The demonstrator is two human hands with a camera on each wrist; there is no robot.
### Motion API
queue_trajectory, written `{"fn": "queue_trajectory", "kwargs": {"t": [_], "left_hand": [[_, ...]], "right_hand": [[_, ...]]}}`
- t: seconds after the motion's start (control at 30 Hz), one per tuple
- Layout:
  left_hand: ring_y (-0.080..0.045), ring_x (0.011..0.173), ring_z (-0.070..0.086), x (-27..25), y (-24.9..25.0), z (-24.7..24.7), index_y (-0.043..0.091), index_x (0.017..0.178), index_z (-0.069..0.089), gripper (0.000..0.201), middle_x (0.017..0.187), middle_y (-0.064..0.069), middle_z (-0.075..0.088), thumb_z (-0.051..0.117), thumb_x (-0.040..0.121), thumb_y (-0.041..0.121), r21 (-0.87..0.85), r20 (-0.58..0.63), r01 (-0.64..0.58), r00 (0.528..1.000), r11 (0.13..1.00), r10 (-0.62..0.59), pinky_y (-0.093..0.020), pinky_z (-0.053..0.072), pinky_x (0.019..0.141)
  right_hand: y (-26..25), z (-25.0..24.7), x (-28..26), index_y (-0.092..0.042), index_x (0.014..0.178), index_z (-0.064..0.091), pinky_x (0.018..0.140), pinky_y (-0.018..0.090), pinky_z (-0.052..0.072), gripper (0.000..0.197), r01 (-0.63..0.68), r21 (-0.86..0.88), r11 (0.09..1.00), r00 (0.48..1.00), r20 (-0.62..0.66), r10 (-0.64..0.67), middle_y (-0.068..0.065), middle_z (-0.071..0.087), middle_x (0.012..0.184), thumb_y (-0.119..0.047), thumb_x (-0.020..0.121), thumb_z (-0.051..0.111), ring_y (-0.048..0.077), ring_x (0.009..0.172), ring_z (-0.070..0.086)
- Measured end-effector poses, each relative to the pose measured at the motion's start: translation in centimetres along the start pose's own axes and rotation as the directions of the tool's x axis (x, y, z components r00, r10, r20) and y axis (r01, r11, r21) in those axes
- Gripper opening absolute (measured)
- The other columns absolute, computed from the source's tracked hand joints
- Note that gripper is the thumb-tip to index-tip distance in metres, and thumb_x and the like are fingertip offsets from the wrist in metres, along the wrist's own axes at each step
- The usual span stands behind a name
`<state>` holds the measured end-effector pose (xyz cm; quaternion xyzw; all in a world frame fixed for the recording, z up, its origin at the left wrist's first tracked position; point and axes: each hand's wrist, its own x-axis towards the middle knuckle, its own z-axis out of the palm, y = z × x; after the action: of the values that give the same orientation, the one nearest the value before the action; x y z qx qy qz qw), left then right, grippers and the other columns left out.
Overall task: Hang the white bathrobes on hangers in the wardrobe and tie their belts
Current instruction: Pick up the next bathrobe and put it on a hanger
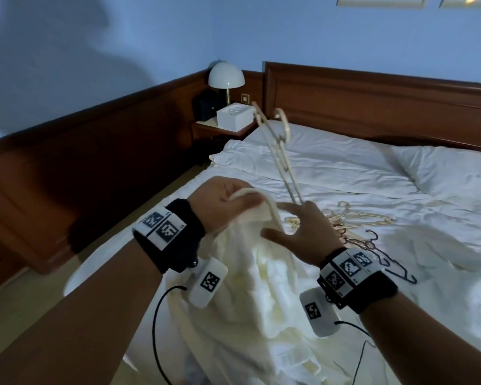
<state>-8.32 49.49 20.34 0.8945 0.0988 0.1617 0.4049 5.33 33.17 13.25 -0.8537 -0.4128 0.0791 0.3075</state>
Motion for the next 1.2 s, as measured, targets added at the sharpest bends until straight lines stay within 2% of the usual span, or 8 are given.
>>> {"fn": "queue_trajectory", "kwargs": {"t": [0.13, 0.3, 0.5, 0.73, 0.83, 0.97, 1.03, 1.2], "left_hand": [[-0.002, 0.072, 0.061, 0.1, -0.1, -0.4, 0.029, 0.082, 0.068, 0.014, 0.075, 0.01, 0.067, 0.07, 0.081, 0.043, 0.178, -0.035, -0.02, 0.999, 0.984, 0.026, -0.019, 0.047, 0.066], [-0.011, 0.072, 0.061, 0.1, -1.4, -3.4, 0.021, 0.092, 0.068, 0.014, 0.079, 0.003, 0.066, 0.067, 0.085, 0.033, 0.401, -0.248, 0.067, 0.968, 0.914, 0.037, -0.023, 0.046, 0.064], [-0.01, 0.07, 0.059, 0.1, 0.1, -7.3, 0.016, 0.081, 0.068, 0.007, 0.075, 0.002, 0.066, 0.063, 0.086, 0.019, 0.262, -0.579, -0.005, 0.799, 0.965, 0.162, -0.016, 0.044, 0.059], [-0.022, 0.075, 0.055, -0.3, -4.1, -8.3, 0.015, 0.084, 0.062, 0.007, 0.086, -0.006, 0.061, 0.056, 0.089, 0.017, 0.33, -0.685, 0.357, 0.727, 0.874, -0.038, -0.03, 0.04, 0.063], [-0.028, 0.09, 0.056, 0.3, -5.8, -5.7, 0.02, 0.095, 0.059, 0.014, 0.108, -0.009, 0.051, 0.057, 0.081, 0.017, 0.427, -0.601, 0.469, 0.786, 0.773, -0.145, -0.039, 0.051, 0.074], [-0.019, 0.124, 0.045, 0.0, -5.6, 1.0, 0.031, 0.132, 0.04, 0.078, 0.139, 0.004, 0.039, 0.075, 0.063, 0.048, 0.411, -0.131, 0.211, 0.976, 0.887, -0.172, -0.041, 0.04, 0.103], [-0.015, 0.115, 0.054, 0.0, -4.5, 3.3, 0.038, 0.13, 0.04, 0.075, 0.127, 0.01, 0.054, 0.072, 0.064, 0.054, 0.197, -0.039, 0.16, 0.987, 0.967, -0.155, -0.039, 0.046, 0.098], [-0.024, 0.075, 0.062, 0.7, -4.0, 4.1, 0.015, 0.09, 0.061, 0.035, 0.08, -0.007, 0.066, 0.053, 0.081, 0.048, -0.103, -0.127, 0.13, 0.982, 0.986, -0.143, -0.045, 0.052, 0.071]], "right_hand": [[-1.2, -2.2, 2.4, -0.022, 0.094, 0.07, 0.077, 0.028, 0.039, 0.018, -0.028, -0.059, 0.998, 0.979, -0.202, 0.016, 0.007, 0.061, 0.107, -0.038, 0.085, 0.066, 0.028, 0.103, 0.059], [-0.9, -6.1, 4.9, -0.024, 0.094, 0.067, 0.08, 0.039, 0.048, 0.013, -0.043, -0.315, 0.948, 0.93, -0.359, -0.077, 0.006, 0.056, 0.103, -0.03, 0.084, 0.062, 0.034, 0.096, 0.059], [3.6, -2.4, 6.0, -0.024, 0.105, 0.069, 0.086, 0.04, 0.049, 0.03, -0.24, -0.426, 0.872, 0.963, -0.22, 0.158, 0.007, 0.054, 0.108, -0.045, 0.091, 0.052, 0.032, 0.1, 0.058], [4.5, 0.0, 5.4, -0.019, 0.108, 0.067, 0.08, 0.034, 0.046, 0.032, -0.179, -0.271, 0.946, 0.98, -0.13, 0.148, 0.008, 0.056, 0.102, -0.041, 0.095, 0.048, 0.032, 0.097, 0.059], [1.8, -1.3, 5.7, -0.013, 0.098, 0.07, 0.071, 0.026, 0.035, 0.03, -0.001, -0.065, 0.998, 0.976, -0.215, -0.013, 0.004, 0.052, 0.089, -0.036, 0.092, 0.051, 0.028, 0.087, 0.057], [-2.5, -2.6, 5.1, -0.013, 0.085, 0.071, 0.067, 0.028, 0.038, 0.033, 0.192, 0.076, 0.979, 0.957, -0.235, -0.169, 0.003, 0.054, 0.083, -0.038, 0.09, 0.05, 0.017, 0.075, 0.051], [-3.7, -2.6, 4.5, -0.014, 0.08, 0.07, 0.066, 0.03, 0.041, 0.024, 0.228, 0.098, 0.969, 0.949, -0.244, -0.199, 0.004, 0.056, 0.082, -0.029, 0.092, 0.057, 0.016, 0.073, 0.051], [-1.9, -1.0, 3.5, -0.027, 0.07, 0.06, 0.061, 0.024, 0.032, 0.024, 0.185, 0.132, 0.974, 0.96, -0.235, -0.151, 0.0, 0.058, 0.077, -0.038, 0.09, 0.056, 0.013, 0.069, 0.051]]}}
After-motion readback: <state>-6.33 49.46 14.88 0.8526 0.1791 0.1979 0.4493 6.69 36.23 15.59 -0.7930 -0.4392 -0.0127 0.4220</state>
